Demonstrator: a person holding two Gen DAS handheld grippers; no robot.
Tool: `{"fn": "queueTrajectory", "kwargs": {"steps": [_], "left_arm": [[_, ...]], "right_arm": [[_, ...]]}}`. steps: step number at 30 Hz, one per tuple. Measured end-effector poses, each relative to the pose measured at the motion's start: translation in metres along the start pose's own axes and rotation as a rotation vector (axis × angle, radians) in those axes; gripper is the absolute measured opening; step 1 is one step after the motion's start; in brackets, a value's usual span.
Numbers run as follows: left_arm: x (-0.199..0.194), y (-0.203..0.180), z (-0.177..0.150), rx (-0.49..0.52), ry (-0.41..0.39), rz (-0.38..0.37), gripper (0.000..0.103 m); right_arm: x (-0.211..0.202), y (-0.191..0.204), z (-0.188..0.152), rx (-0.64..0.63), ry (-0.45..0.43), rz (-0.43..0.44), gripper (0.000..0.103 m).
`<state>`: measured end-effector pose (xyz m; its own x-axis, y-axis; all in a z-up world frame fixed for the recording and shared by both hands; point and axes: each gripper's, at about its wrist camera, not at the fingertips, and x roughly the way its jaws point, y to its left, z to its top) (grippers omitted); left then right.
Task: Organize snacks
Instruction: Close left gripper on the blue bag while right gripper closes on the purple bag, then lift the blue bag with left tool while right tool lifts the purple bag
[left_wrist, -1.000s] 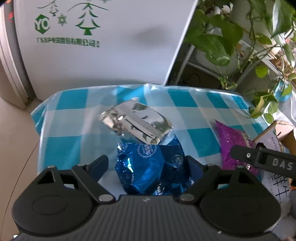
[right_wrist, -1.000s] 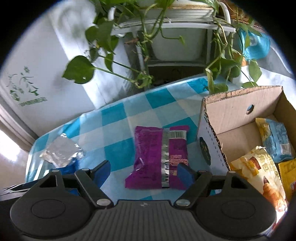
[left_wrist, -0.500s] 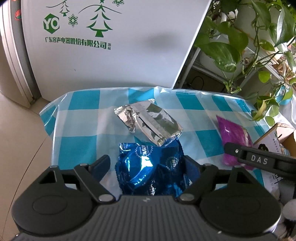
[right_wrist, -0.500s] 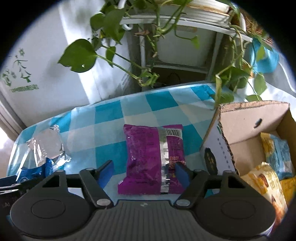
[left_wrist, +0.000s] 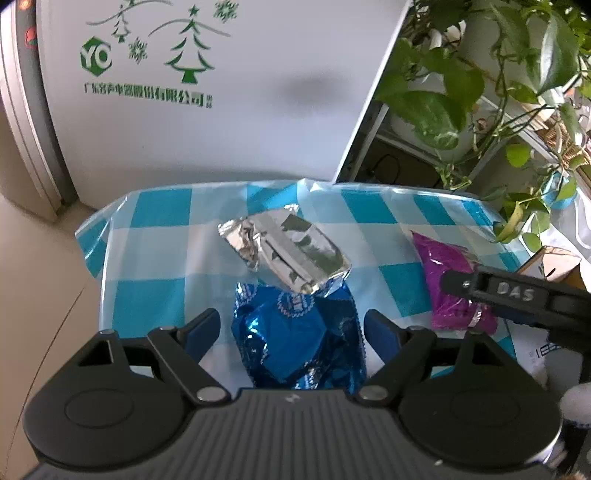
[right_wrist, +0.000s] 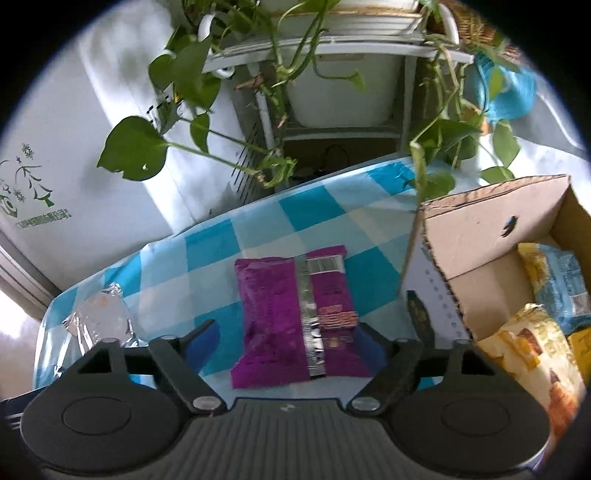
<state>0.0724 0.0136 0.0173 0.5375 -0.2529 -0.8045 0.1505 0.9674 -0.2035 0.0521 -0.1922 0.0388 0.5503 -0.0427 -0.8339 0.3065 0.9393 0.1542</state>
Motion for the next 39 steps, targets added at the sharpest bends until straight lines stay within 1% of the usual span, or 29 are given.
{"fn": "queueTrajectory", "kwargs": {"steps": [2, 4, 7, 10, 11, 13, 14, 18, 21, 23, 25, 27, 28, 31, 33, 35, 36, 37, 39], "left_arm": [[-0.002, -0.001, 0.002, 0.007, -0.009, -0.005, 0.085], [-0.002, -0.002, 0.002, 0.010, -0.006, -0.004, 0.085], [0.002, -0.002, 0.001, 0.012, 0.012, 0.002, 0.085], [0.006, -0.003, -0.002, 0.028, 0.029, 0.012, 0.085], [0.007, -0.003, -0.003, 0.030, 0.034, 0.015, 0.085], [0.010, -0.001, -0.004, 0.027, 0.044, 0.018, 0.085], [0.011, -0.001, -0.004, 0.026, 0.049, 0.017, 0.086], [0.012, -0.002, -0.006, 0.033, 0.061, 0.017, 0.087], [0.016, -0.004, -0.007, 0.035, 0.080, 0.019, 0.090], [0.018, -0.006, -0.007, 0.040, 0.082, 0.025, 0.091], [0.019, -0.008, -0.007, 0.048, 0.083, 0.030, 0.092], [0.021, -0.009, -0.006, 0.054, 0.085, 0.035, 0.094], [0.021, -0.010, -0.006, 0.057, 0.087, 0.039, 0.095], [0.024, -0.014, -0.006, 0.082, 0.089, 0.050, 0.098], [0.026, -0.016, -0.007, 0.107, 0.083, 0.069, 0.098], [0.026, -0.017, -0.008, 0.113, 0.077, 0.073, 0.096], [0.025, -0.016, -0.008, 0.105, 0.070, 0.075, 0.093], [0.025, -0.015, -0.008, 0.098, 0.063, 0.074, 0.089], [0.024, -0.013, -0.006, 0.095, 0.052, 0.069, 0.085]], "right_arm": [[0.001, 0.004, 0.000, -0.009, 0.004, -0.025, 0.087], [0.005, 0.006, 0.001, -0.027, -0.004, -0.030, 0.089], [0.017, 0.006, 0.002, -0.049, -0.003, -0.060, 0.089], [0.025, 0.007, 0.001, -0.077, 0.010, -0.071, 0.090], [0.026, 0.008, 0.000, -0.077, 0.005, -0.068, 0.088], [0.027, 0.009, -0.001, -0.086, -0.008, -0.069, 0.081], [0.027, 0.010, -0.002, -0.106, -0.014, -0.071, 0.075], [0.024, 0.014, -0.005, -0.152, -0.018, -0.051, 0.070], [0.023, 0.017, -0.005, -0.169, -0.015, -0.020, 0.071], [0.023, 0.016, -0.004, -0.162, -0.017, -0.015, 0.073], [0.023, 0.013, -0.001, -0.145, -0.026, -0.004, 0.078], [0.024, 0.010, 0.002, -0.141, -0.034, 0.003, 0.088], [0.024, 0.008, 0.003, -0.140, -0.040, 0.006, 0.089], [0.026, 0.007, 0.004, -0.154, -0.048, 0.019, 0.090], [0.029, 0.006, 0.003, -0.163, -0.048, 0.027, 0.090], [0.033, 0.007, 0.002, -0.172, -0.046, 0.032, 0.089], [0.035, 0.007, 0.002, -0.176, -0.042, 0.032, 0.088], [0.036, 0.008, 0.001, -0.181, -0.041, 0.029, 0.086], [0.035, 0.010, 0.000, -0.187, -0.043, 0.026, 0.081]]}}
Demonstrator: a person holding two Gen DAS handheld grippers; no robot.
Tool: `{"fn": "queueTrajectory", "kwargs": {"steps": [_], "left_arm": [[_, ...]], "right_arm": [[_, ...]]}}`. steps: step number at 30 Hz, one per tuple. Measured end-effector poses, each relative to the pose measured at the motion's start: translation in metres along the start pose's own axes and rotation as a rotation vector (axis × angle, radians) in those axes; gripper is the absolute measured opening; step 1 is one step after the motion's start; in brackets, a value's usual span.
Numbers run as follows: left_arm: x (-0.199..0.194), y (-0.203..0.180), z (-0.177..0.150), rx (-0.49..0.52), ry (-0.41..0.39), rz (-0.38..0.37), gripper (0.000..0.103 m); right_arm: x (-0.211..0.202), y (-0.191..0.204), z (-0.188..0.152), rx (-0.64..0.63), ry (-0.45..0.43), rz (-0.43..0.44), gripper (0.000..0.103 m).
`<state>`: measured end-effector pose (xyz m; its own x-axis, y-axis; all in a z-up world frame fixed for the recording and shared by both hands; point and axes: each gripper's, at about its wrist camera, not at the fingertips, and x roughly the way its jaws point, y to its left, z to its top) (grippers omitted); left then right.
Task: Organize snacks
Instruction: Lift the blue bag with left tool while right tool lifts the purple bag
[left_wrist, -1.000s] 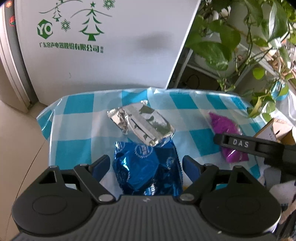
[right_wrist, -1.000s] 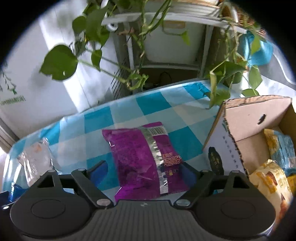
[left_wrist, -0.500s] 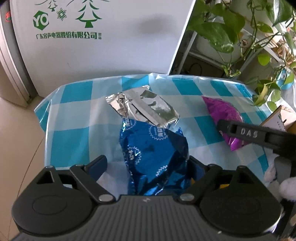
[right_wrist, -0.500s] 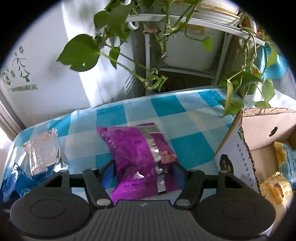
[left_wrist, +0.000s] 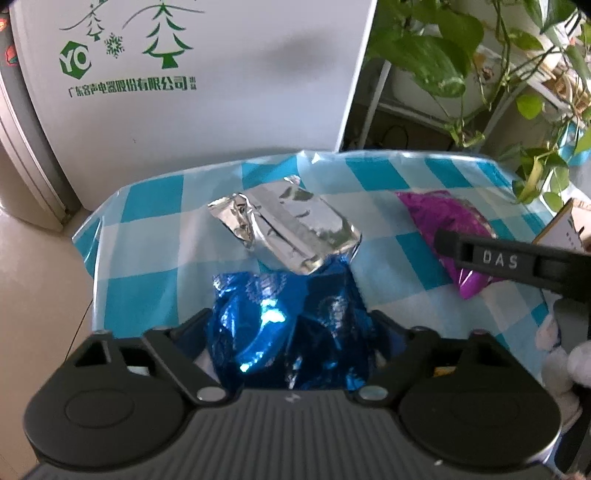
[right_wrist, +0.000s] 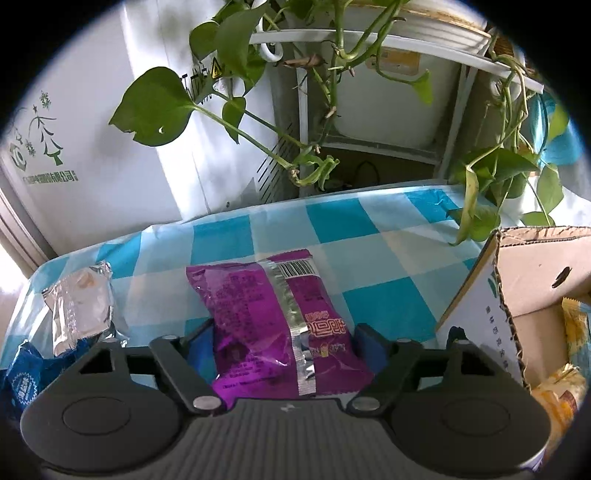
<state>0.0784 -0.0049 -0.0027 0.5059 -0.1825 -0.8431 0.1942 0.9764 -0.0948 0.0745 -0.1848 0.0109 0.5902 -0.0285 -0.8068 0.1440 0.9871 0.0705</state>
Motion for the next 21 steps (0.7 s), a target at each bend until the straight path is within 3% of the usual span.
{"fn": "queueTrajectory", "kwargs": {"steps": [6, 21], "left_arm": [[-0.004, 0.002, -0.001, -0.012, -0.013, -0.008, 0.081], [-0.033, 0.001, 0.000, -0.006, -0.082, -0.044, 0.081]], "right_arm": [[-0.006, 0.004, -0.001, -0.008, 0.013, 0.032, 0.073], [-0.044, -0.006, -0.003, 0.021, 0.022, 0.042, 0.072]]}}
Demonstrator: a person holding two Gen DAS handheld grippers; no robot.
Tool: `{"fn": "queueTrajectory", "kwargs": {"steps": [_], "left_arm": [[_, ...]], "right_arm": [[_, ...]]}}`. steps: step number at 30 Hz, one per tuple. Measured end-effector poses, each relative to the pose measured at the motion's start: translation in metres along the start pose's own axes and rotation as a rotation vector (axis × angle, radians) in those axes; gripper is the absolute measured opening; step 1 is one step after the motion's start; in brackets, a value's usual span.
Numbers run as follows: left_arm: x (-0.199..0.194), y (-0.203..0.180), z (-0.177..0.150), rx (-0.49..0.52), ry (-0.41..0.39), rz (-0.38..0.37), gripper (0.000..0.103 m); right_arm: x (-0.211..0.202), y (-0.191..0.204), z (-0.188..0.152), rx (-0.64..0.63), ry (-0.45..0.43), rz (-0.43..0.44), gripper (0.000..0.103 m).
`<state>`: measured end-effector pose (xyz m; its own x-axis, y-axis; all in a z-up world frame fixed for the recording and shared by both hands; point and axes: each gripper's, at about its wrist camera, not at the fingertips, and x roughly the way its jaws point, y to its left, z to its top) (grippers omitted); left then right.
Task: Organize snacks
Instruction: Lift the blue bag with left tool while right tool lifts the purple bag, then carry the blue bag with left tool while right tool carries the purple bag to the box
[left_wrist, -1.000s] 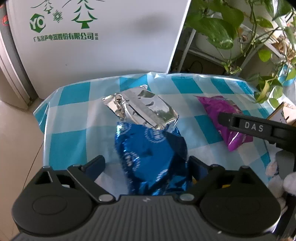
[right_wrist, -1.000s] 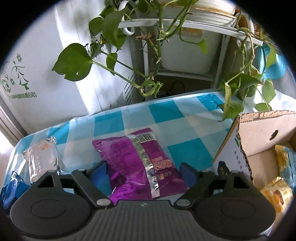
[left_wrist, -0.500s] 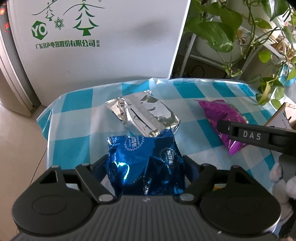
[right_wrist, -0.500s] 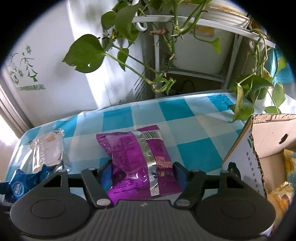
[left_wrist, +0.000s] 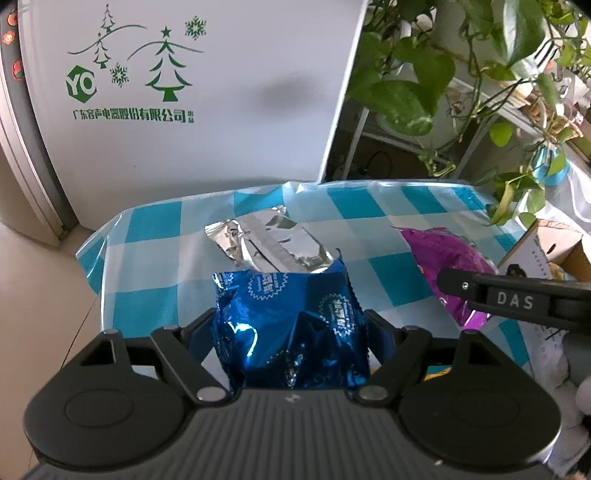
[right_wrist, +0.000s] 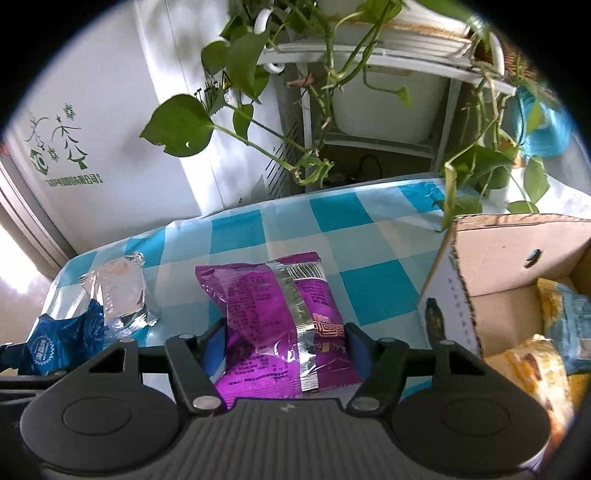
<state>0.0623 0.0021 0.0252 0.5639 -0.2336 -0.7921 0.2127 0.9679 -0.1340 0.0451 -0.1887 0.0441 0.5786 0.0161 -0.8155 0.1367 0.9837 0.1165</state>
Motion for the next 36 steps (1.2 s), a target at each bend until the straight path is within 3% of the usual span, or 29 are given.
{"fn": "queueTrajectory", "kwargs": {"steps": [16, 23, 30, 36], "left_arm": [[-0.037, -0.019, -0.013, 0.025, -0.077, -0.021, 0.081], [-0.058, -0.016, -0.015, -0.016, -0.132, -0.042, 0.081], [-0.069, -0.020, -0.021, -0.019, -0.160, -0.050, 0.081], [-0.073, -0.033, -0.029, 0.036, -0.179, -0.039, 0.081]], "right_arm": [[-0.075, -0.007, -0.012, -0.028, -0.072, -0.003, 0.072], [-0.105, -0.016, -0.024, -0.014, -0.098, 0.024, 0.072], [-0.119, -0.027, -0.025, -0.003, -0.127, 0.048, 0.072], [-0.123, -0.033, -0.027, 0.001, -0.130, 0.051, 0.072]]}}
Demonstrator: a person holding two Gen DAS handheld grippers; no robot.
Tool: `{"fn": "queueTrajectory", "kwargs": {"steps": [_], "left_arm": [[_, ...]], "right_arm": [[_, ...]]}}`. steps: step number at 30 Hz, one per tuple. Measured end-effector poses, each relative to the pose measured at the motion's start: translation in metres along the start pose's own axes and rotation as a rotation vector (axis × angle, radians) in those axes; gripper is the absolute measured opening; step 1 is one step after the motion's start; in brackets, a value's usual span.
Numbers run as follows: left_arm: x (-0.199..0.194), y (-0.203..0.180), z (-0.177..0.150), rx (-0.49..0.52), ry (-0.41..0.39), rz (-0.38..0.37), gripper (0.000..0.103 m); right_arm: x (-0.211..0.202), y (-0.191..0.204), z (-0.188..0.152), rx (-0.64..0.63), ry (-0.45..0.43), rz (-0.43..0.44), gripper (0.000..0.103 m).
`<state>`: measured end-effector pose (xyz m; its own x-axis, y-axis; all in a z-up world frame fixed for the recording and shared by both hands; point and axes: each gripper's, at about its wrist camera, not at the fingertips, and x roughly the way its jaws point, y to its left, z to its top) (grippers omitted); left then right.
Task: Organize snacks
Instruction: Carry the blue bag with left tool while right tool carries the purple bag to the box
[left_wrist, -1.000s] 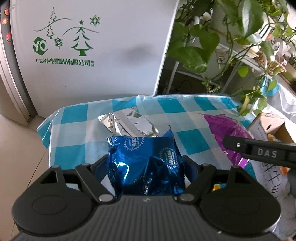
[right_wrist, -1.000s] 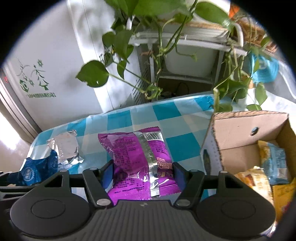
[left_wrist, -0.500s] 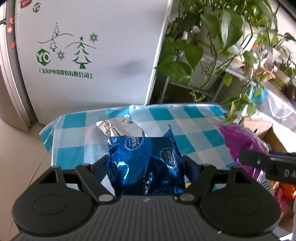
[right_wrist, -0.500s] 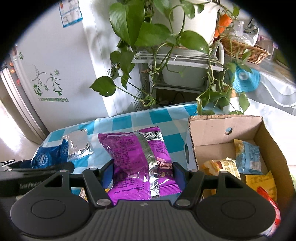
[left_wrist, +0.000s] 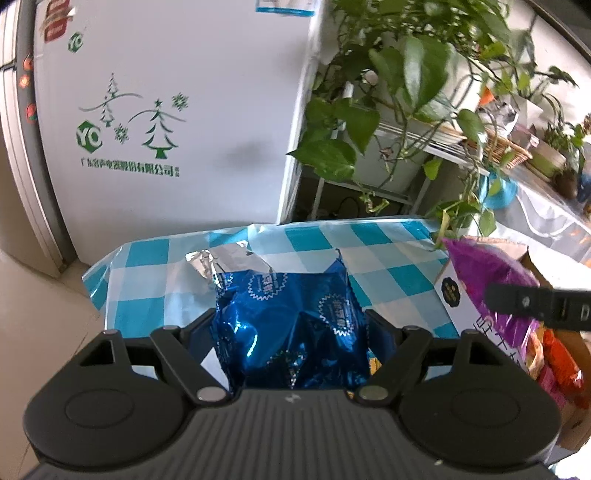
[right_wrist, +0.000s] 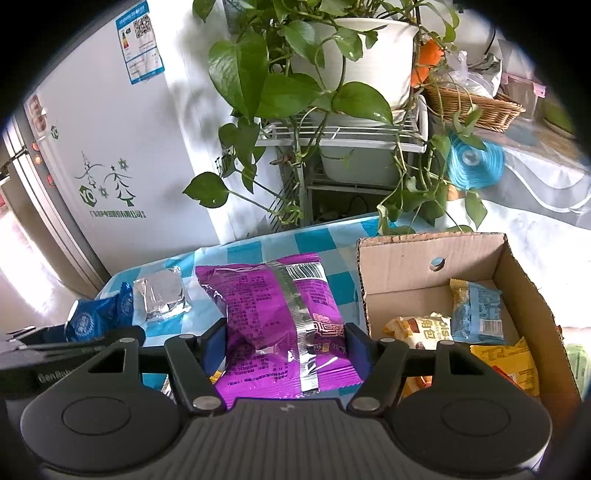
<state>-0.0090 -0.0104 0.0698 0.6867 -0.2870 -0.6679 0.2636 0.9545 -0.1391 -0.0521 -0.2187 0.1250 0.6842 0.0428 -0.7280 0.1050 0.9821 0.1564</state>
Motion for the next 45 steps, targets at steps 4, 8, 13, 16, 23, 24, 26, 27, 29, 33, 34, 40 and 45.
{"fn": "queueTrajectory", "kwargs": {"steps": [4, 8, 13, 16, 23, 24, 26, 27, 29, 33, 34, 40, 45], "left_arm": [[-0.003, -0.009, -0.002, 0.016, -0.011, -0.012, 0.082], [-0.006, -0.019, -0.005, 0.026, -0.023, -0.034, 0.082], [-0.008, -0.032, -0.011, 0.049, -0.024, -0.063, 0.082], [-0.009, -0.039, -0.016, 0.060, -0.020, -0.082, 0.082], [-0.013, -0.059, -0.024, 0.078, -0.024, -0.139, 0.082], [-0.014, -0.063, -0.025, 0.077, -0.025, -0.150, 0.082], [-0.016, -0.071, -0.026, 0.081, -0.026, -0.165, 0.082], [-0.017, -0.076, -0.026, 0.084, -0.028, -0.177, 0.082], [-0.019, -0.086, -0.027, 0.085, -0.030, -0.196, 0.082], [-0.022, -0.107, -0.027, 0.079, -0.032, -0.247, 0.082], [-0.022, -0.113, -0.027, 0.077, -0.031, -0.258, 0.082], [-0.023, -0.153, -0.028, 0.110, -0.020, -0.309, 0.082], [-0.021, -0.182, -0.031, 0.144, -0.006, -0.351, 0.083]], "right_arm": [[-0.007, -0.003, 0.002, -0.003, -0.023, 0.004, 0.072], [-0.016, -0.011, 0.007, -0.001, -0.054, -0.003, 0.072], [-0.026, -0.024, 0.011, 0.016, -0.080, -0.026, 0.072], [-0.031, -0.038, 0.013, 0.044, -0.090, -0.040, 0.072], [-0.048, -0.074, 0.017, 0.102, -0.132, -0.081, 0.072], [-0.051, -0.079, 0.017, 0.109, -0.139, -0.084, 0.072], [-0.057, -0.089, 0.017, 0.126, -0.155, -0.092, 0.072], [-0.060, -0.094, 0.017, 0.134, -0.159, -0.095, 0.072], [-0.064, -0.103, 0.017, 0.150, -0.165, -0.101, 0.072], [-0.072, -0.117, 0.015, 0.175, -0.180, -0.108, 0.072], [-0.074, -0.121, 0.014, 0.183, -0.182, -0.107, 0.071], [-0.077, -0.134, 0.012, 0.215, -0.175, -0.104, 0.066], [-0.083, -0.142, 0.011, 0.249, -0.190, -0.098, 0.066]]}}
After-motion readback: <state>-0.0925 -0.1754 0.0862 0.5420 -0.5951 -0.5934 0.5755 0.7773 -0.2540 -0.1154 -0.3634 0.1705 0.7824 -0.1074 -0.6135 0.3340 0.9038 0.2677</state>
